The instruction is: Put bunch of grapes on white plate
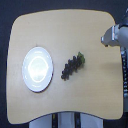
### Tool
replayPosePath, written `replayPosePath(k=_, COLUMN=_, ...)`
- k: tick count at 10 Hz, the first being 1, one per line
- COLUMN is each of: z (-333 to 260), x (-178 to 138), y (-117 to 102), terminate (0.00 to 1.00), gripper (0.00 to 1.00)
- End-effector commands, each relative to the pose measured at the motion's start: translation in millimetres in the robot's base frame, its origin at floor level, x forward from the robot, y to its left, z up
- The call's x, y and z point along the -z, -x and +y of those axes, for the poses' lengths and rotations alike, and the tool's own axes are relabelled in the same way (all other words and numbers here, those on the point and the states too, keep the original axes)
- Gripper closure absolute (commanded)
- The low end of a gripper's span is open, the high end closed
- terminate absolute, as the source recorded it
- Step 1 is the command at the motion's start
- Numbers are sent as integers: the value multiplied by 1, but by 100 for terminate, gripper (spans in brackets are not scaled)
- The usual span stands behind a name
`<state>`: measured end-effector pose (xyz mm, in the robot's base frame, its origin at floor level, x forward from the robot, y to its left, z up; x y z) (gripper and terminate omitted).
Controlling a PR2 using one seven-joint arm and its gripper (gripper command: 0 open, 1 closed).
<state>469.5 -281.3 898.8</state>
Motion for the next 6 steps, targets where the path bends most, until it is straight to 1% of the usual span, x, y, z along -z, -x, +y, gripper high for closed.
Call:
replayPosePath(k=1, z=5, x=0, y=0, terminate=0, gripper=0)
replayPosePath(k=3, z=7, x=-1, y=-2, terminate=0, gripper=0)
replayPosePath(k=5, z=18, x=5, y=7, terminate=0, gripper=0)
replayPosePath(k=6, z=31, x=10, y=8, terminate=0, gripper=0)
